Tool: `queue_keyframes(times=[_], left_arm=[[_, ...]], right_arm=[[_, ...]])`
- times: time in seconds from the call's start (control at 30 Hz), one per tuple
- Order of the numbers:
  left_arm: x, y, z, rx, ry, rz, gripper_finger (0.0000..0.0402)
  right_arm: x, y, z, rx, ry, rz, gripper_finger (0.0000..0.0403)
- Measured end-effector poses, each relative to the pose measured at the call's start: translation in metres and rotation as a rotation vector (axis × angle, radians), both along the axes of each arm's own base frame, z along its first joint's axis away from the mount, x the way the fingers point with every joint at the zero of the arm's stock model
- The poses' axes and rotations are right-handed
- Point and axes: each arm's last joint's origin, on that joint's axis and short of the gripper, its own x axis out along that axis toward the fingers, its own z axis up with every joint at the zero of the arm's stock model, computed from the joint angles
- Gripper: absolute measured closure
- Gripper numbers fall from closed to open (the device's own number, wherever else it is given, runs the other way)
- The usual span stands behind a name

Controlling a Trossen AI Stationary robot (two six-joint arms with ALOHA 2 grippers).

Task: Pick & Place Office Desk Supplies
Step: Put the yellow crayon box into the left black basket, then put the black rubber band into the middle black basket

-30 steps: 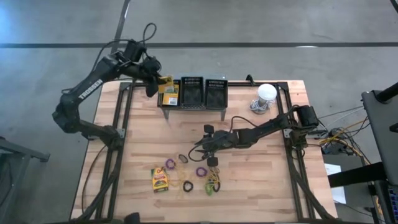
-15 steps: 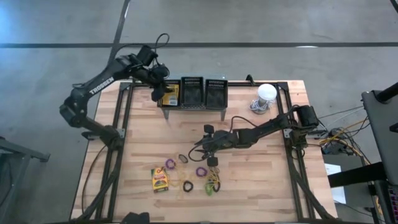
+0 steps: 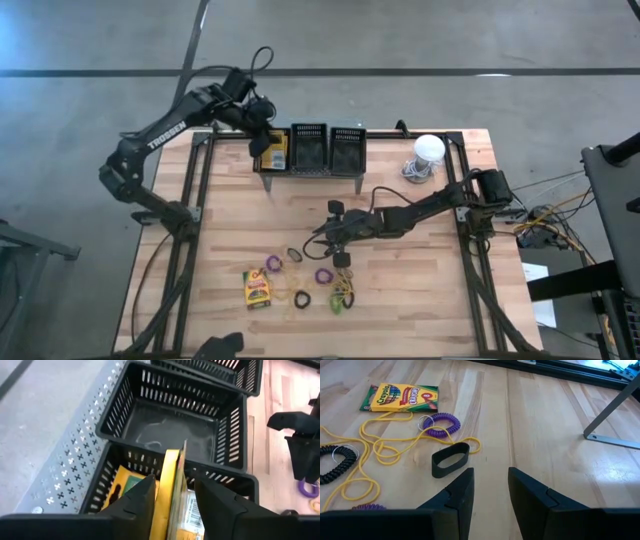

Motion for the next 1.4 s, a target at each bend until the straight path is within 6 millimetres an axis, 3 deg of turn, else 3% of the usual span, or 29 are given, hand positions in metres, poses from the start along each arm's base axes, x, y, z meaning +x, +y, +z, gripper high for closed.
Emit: queue_keyframes(times=[0.37, 0.6, 0.7, 0.93, 1.07, 1.2, 1.3, 1.4], left_arm=[[0.003, -0.001, 0.011, 0.095, 0.042, 0.049, 0.0241], [0.025, -0.031, 0.009, 0.105, 0.063, -0.107, 0.0261], [0.036, -0.046, 0.009, 0.187, 0.112, -0.155, 0.0275], [0.04, -0.055, 0.017, 0.472, 0.277, 0.035, 0.0281], [0.036, -0.061, 0.029, 0.478, 0.209, 0.087, 0.0281], [0.034, -0.079, 0.037, 0.397, 0.094, 0.077, 0.0281], [0.037, -0.101, 0.028, 0.343, 0.006, 0.008, 0.0281], [0.041, -0.128, 0.005, 0.319, -0.092, -0.031, 0.0281]], right_arm=[[0.0, 0.0, 0.0, 0.0, 0.001, 0.0, 0.0301], [0.0, 0.0, 0.0, 0.0, 0.001, 0.0, 0.0301], [0.0, 0.0, 0.0, 0.0, 0.001, 0.0, 0.0301], [0.0, 0.0, 0.0, 0.0, 0.001, 0.0, 0.0311], [0.0, 0.0, 0.0, 0.0, 0.002, 0.0, 0.0314], [0.0, 0.0, 0.0, 0.001, 0.003, 0.0, 0.0312], [0.0, 0.001, -0.002, -0.001, 0.005, 0.002, 0.0313], [0.0, 0.001, -0.003, -0.007, -0.001, 0.005, 0.0318]])
